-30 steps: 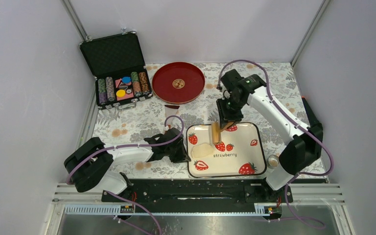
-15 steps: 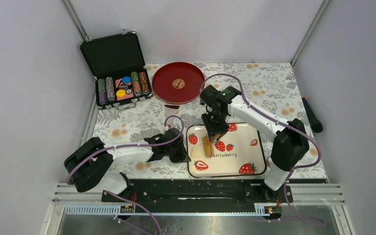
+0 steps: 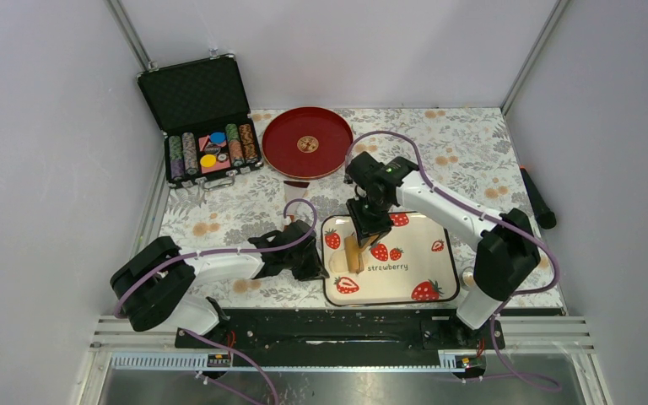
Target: Roll out the dumpling wrappers from the dough
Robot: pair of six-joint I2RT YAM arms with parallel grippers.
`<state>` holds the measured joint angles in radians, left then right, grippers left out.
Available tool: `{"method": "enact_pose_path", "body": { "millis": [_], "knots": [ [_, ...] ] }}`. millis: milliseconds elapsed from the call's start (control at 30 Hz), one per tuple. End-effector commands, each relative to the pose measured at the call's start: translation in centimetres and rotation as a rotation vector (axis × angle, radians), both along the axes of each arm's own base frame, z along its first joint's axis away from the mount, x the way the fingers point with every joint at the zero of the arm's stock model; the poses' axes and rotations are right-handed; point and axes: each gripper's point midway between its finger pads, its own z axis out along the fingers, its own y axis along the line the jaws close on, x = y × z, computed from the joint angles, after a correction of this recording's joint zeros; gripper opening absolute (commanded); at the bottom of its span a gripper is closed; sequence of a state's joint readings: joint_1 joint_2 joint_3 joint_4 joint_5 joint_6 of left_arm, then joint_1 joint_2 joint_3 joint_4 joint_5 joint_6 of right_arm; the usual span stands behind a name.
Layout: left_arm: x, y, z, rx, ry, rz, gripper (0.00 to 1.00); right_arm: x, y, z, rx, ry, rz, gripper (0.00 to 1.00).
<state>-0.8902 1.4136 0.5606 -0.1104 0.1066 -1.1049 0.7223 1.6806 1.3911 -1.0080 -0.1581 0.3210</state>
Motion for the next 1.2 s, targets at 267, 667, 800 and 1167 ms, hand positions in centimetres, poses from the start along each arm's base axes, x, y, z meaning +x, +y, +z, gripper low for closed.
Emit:
{"method": "enact_pose_path", "body": {
  "millis": [267, 667, 800, 1167],
  "knots": [
    [-1.1, 3.4, -2.4, 0.143, 0.034, 0.024, 0.0, 0.5, -8.7, -3.5, -0.414, -0.065, -0.006, 0.0],
    [-1.1, 3.3, -2.4, 0.144, 0.033, 0.024, 0.0, -0.1, -10.8, -4.8, -0.442, -0.011, -0.032, 0.0],
    [-1.1, 3.3, -2.4, 0.143, 0.034, 0.026, 0.0, -0.1, -11.3, -4.8, -0.44, -0.007, -0.048, 0.0],
    [-1.0, 3.4, -2.5, 0.144, 0.034, 0.028, 0.0, -0.5, -13.0, -4.1, -0.472, -0.002, -0.048, 0.0]
  ]
}}
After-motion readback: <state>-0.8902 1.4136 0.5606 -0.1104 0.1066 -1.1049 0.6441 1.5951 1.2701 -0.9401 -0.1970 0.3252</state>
